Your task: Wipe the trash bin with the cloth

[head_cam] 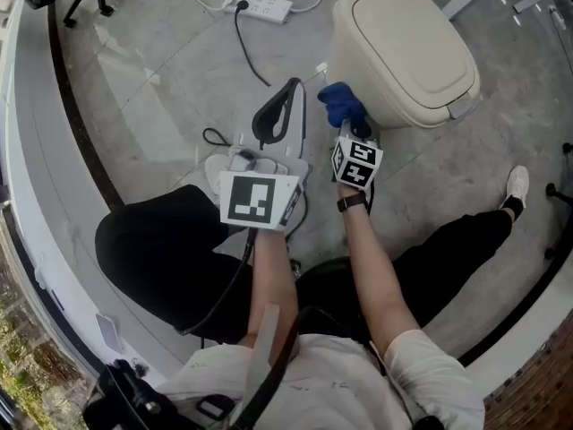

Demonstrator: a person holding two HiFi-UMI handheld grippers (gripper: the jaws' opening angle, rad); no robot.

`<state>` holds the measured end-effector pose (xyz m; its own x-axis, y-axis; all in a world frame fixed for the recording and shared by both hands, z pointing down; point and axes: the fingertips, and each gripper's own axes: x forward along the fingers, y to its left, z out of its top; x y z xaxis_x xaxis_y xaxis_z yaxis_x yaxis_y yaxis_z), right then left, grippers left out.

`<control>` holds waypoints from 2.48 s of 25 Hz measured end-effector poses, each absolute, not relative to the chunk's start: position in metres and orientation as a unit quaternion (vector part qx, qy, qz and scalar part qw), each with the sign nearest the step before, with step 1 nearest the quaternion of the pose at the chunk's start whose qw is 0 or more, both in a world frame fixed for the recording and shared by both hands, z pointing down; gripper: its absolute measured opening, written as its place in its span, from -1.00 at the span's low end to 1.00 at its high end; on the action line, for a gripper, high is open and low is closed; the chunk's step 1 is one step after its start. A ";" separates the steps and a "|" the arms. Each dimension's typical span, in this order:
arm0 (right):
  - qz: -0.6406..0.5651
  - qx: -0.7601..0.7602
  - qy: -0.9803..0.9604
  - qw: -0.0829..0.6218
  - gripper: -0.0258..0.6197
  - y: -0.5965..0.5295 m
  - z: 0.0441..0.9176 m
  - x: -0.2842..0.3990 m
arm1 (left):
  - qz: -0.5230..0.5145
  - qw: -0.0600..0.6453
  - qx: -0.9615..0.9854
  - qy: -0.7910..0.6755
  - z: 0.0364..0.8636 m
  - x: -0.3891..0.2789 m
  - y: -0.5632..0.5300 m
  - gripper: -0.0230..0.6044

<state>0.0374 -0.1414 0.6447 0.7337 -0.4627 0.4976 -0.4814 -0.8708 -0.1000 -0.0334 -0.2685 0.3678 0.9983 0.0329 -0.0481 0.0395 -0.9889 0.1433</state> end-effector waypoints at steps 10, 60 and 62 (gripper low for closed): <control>0.391 0.878 -0.259 0.096 -0.80 -0.134 0.765 0.040 | -0.024 0.068 0.997 0.017 0.355 -0.041 -0.264 -0.93; 0.159 0.835 -0.525 0.035 -0.80 -0.123 0.508 -0.037 | -0.031 0.025 0.976 -0.212 0.311 -0.073 -0.224 -0.93; 0.096 0.828 -0.553 0.028 -0.80 -0.115 0.450 -0.048 | -0.042 0.032 0.970 -0.236 0.307 -0.081 -0.218 -0.93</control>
<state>-0.0481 -0.1152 0.4502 0.3711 -0.9091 0.1891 -0.9198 -0.3879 -0.0599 -0.0812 -0.2180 0.3068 0.8851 -0.4606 -0.0674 -0.4552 -0.8866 0.0820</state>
